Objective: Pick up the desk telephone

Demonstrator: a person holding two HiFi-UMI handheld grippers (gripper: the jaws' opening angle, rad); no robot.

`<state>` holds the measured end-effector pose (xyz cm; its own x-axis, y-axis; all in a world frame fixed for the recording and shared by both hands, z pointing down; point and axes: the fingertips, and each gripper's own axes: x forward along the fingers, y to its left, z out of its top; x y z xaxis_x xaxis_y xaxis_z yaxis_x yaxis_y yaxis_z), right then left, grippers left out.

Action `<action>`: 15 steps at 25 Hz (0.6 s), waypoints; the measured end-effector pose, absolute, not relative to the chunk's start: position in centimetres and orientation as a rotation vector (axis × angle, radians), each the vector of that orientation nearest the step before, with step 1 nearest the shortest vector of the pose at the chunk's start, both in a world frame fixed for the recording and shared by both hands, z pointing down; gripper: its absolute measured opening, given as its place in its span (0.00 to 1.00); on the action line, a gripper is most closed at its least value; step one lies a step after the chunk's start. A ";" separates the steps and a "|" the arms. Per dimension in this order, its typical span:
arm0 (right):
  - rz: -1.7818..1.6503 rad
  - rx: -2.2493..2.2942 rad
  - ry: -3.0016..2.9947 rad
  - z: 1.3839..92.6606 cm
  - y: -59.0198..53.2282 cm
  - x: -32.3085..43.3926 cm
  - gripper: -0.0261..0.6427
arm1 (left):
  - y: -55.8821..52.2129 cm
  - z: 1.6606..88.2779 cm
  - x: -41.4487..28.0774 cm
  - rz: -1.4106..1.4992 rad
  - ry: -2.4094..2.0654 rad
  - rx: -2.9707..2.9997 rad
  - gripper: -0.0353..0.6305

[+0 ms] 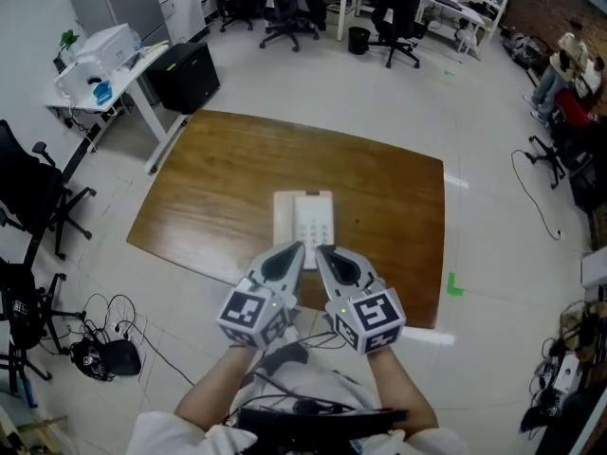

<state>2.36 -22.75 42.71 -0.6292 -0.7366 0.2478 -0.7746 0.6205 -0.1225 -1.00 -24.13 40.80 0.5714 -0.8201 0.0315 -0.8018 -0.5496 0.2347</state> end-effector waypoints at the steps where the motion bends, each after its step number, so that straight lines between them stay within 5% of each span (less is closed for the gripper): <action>1: 0.331 1.257 -2.662 43.0 -23.2 2.2 0.05 | -24.7 41.1 -1.3 -0.123 -1.351 2.568 0.06; 6: 0.384 1.278 -2.617 44.5 -25.7 2.2 0.06 | -27.2 42.8 -1.9 -0.093 -1.315 2.522 0.06; 8: 0.420 1.276 -2.591 45.6 -26.4 2.1 0.16 | -27.9 43.7 -2.2 -0.077 -1.303 2.507 0.06; 12: 0.490 1.279 -2.546 47.6 -27.7 2.1 0.19 | -29.3 45.6 -3.2 -0.056 -1.287 2.461 0.13; 14: 0.537 1.266 -2.519 49.0 -28.4 2.3 0.30 | -30.1 46.8 -3.7 -0.028 -1.284 2.437 0.15; 15: 0.558 1.263 -2.501 49.7 -28.7 2.5 0.33 | -30.4 47.6 -3.9 -0.010 -1.277 2.422 0.24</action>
<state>2.53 -28.70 49.73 -0.5763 -0.7039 0.4152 -0.8136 0.5420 -0.2106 -3.90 -30.43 47.55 0.5822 -0.7935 0.1771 -0.7908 -0.5020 0.3502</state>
